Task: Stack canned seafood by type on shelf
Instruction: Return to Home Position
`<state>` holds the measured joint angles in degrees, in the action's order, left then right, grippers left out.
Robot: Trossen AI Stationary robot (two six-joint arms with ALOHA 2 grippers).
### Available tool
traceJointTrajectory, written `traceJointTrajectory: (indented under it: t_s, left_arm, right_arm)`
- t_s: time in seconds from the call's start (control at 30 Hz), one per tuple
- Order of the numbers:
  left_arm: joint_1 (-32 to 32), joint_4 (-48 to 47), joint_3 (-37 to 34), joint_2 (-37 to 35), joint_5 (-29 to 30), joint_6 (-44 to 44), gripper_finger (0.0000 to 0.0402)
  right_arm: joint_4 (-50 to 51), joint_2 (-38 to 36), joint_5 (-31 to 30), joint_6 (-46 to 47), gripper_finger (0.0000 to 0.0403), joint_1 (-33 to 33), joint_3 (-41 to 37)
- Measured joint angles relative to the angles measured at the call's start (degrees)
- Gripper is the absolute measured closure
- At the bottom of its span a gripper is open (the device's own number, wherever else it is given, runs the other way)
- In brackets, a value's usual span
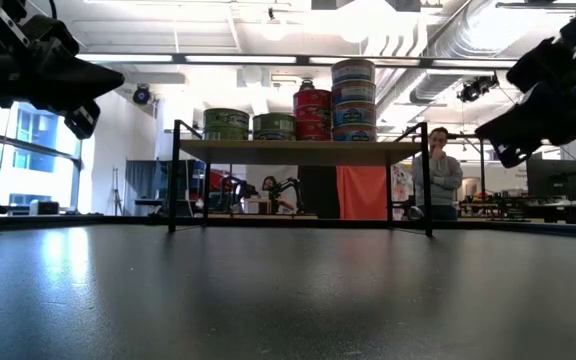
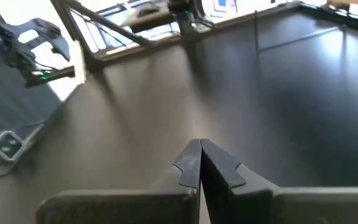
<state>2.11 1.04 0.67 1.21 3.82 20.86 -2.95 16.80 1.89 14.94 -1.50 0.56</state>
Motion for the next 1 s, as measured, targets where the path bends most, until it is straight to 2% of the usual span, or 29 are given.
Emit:
traceJointTrajectory:
  t_s: [0.4, 1.0]
  left_arm:
    - [0.0, -0.1, 0.0, -1.0, -0.1, 0.0, 0.0401]
    - [-1.0, 0.0, 0.1, -1.0, 0.0, 0.0, 0.0401]
  right_arm:
    - [2.0, -16.8, 0.0, 0.0, 0.0402, -1.6, 0.0]
    - [1.7, -16.8, 0.2, 0.0, 0.0402, -1.5, 0.0]
